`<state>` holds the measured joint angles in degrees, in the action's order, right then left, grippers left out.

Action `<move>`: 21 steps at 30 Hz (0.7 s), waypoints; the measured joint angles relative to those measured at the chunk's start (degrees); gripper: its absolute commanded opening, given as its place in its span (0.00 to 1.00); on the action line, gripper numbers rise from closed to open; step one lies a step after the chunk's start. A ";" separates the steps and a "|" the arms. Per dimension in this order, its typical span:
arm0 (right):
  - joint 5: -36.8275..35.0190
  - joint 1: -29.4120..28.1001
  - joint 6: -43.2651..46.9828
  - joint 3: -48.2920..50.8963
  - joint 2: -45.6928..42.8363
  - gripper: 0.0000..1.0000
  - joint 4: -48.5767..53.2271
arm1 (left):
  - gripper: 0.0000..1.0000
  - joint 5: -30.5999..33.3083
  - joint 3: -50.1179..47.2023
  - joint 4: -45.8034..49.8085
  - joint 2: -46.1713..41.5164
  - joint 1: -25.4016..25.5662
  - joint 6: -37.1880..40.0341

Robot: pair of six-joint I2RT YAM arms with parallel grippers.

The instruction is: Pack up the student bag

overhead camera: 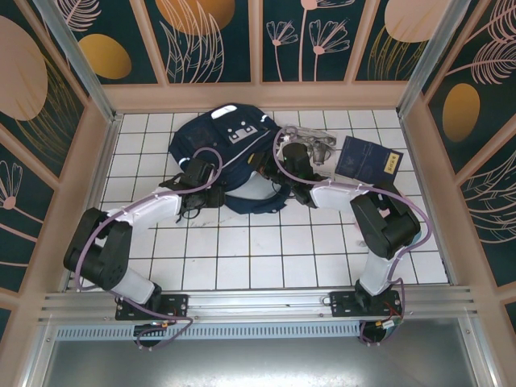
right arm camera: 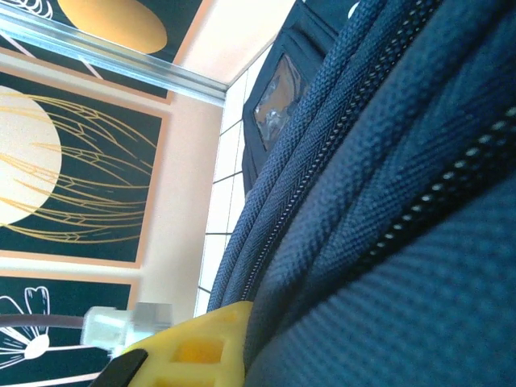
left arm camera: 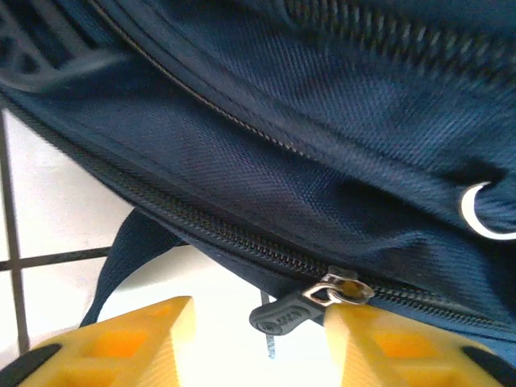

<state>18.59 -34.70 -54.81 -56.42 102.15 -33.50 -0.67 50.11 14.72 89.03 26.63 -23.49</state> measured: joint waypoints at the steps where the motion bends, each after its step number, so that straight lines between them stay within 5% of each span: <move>1: 0.11 0.07 0.00 -0.24 0.00 0.13 0.26 | 0.39 -0.46 -0.02 -0.20 0.39 0.00 0.42; 16: 1.49 0.96 -0.02 -1.22 0.00 0.13 0.87 | 0.29 -4.07 -5.64 -11.32 -1.38 -0.02 9.33; 21: 1.97 1.29 -0.04 -1.22 0.00 0.13 0.81 | 0.17 -5.40 -10.05 -15.50 -4.94 -0.02 10.14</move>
<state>20.56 -33.41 -54.85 -57.65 102.15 -32.69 -6.07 40.05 -0.78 84.09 26.61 -13.34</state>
